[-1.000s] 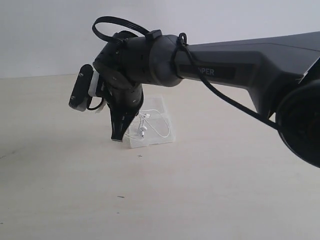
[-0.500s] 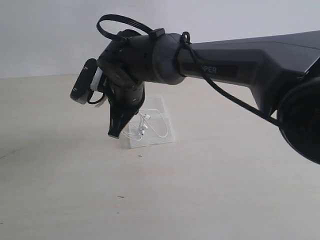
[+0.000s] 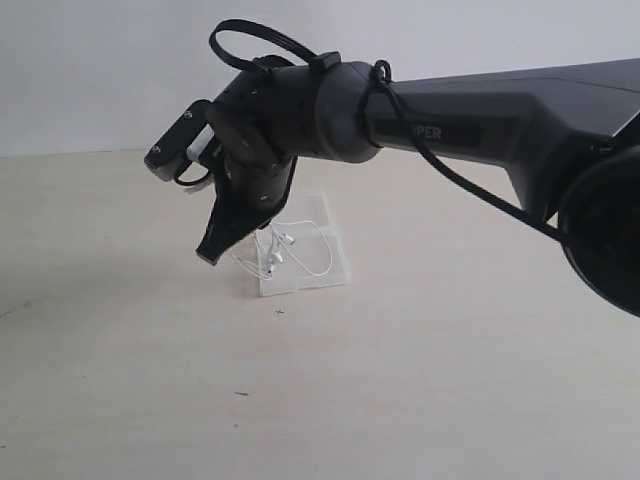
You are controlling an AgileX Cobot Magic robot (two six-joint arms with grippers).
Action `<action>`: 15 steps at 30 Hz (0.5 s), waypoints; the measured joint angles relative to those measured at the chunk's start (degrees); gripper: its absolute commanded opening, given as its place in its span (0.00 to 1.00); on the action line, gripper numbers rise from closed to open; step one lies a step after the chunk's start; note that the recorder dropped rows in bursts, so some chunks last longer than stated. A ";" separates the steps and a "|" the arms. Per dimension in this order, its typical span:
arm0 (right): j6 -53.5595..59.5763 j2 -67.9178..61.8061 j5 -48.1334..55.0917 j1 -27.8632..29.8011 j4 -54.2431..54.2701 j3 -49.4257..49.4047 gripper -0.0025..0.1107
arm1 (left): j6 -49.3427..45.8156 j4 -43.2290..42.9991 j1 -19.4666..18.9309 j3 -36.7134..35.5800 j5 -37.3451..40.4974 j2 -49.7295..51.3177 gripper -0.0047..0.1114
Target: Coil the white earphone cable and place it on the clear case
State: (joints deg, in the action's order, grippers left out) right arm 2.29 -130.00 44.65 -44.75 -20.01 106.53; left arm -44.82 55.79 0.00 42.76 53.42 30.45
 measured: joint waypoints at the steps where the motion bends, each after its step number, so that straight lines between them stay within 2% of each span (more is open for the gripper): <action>1: -0.14 0.00 0.00 0.36 1.34 0.00 0.02 | 0.00 0.00 0.00 0.00 0.00 0.00 0.60; 6: -0.81 0.00 0.00 2.43 8.05 0.00 0.02 | 0.00 0.00 0.00 0.00 0.00 0.00 0.60; 15: -6.23 0.00 0.10 3.37 13.53 0.00 0.02 | 0.00 0.00 0.00 0.00 0.00 0.00 0.60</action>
State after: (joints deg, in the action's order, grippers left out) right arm -3.95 -130.00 44.75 -41.38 -6.48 106.53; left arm -44.82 55.79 0.00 42.76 53.42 30.45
